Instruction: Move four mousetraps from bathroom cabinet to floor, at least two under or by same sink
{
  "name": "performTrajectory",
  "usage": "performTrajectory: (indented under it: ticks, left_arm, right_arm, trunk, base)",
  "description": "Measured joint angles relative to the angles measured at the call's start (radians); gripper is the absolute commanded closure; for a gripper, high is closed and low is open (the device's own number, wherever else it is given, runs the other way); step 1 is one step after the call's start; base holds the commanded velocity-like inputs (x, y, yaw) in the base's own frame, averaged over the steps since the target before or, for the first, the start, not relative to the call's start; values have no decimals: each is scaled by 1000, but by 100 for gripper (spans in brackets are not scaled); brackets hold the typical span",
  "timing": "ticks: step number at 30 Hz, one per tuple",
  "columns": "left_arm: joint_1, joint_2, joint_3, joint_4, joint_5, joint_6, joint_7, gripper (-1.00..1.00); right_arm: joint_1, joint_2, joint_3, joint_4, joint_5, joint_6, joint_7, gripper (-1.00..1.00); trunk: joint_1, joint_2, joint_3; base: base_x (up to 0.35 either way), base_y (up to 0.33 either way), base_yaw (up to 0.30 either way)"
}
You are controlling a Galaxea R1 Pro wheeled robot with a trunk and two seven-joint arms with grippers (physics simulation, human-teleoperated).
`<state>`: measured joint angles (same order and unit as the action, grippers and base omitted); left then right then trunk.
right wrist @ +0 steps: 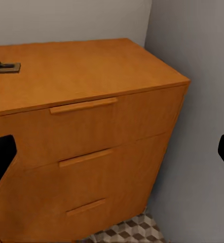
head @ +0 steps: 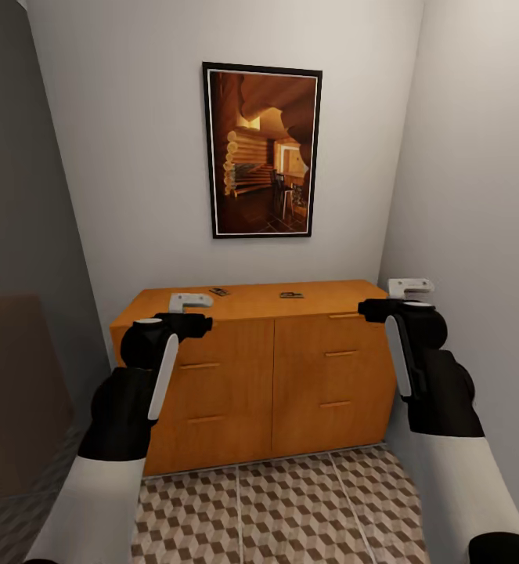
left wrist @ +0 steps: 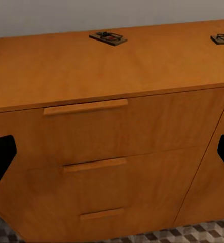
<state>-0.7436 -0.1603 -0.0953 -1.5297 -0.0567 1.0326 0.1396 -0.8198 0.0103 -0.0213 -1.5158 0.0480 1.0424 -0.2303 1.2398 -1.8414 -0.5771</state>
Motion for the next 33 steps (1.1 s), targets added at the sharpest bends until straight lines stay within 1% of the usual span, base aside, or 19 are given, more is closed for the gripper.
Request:
performTrajectory:
  ticks: [6,10,13,18,23,25,30,33]
  left_arm:
    - [-6,-2,2,-2,-1,3,-1,-100]
    - [-7,-3,2,-1,-1,4,-1,-100]
    - [-7,-3,1,-2,-2,3,-1,-100]
    - [-7,-5,1,-2,-2,2,0,-100]
    - [-8,-5,1,-2,-2,0,1,-100]
    - [-14,-7,2,-1,0,0,1,-100]
    - [-27,-9,2,0,4,0,2,-100]
    - [-36,-9,3,1,5,1,2,-100]
  right_arm:
    - [-13,5,11,1,1,0,-4,-100]
    - [-15,6,20,1,1,0,-5,-100]
    - [-16,7,29,0,0,-1,-5,-100]
    - [-17,8,33,1,-1,-1,-5,-100]
    - [-24,8,35,5,-4,-1,-5,-100]
    - [-35,12,36,13,-6,-1,-4,-100]
    - [-59,20,39,50,-7,-1,-2,-100]
    - [-80,23,45,90,-7,0,-1,-100]
  trunk:
    - [0,0,0]
    - [0,0,0]
    - [-1,0,0]
    - [-1,0,0]
    - [-1,0,0]
    - [-1,0,0]
    - [-1,0,0]
    - [-1,0,0]
  base:
    - [48,0,0]
    - [221,0,0]
    - [287,0,0]
    - [311,0,0]
    - [320,0,0]
    - [323,0,0]
    - [324,0,0]
    - [324,0,0]
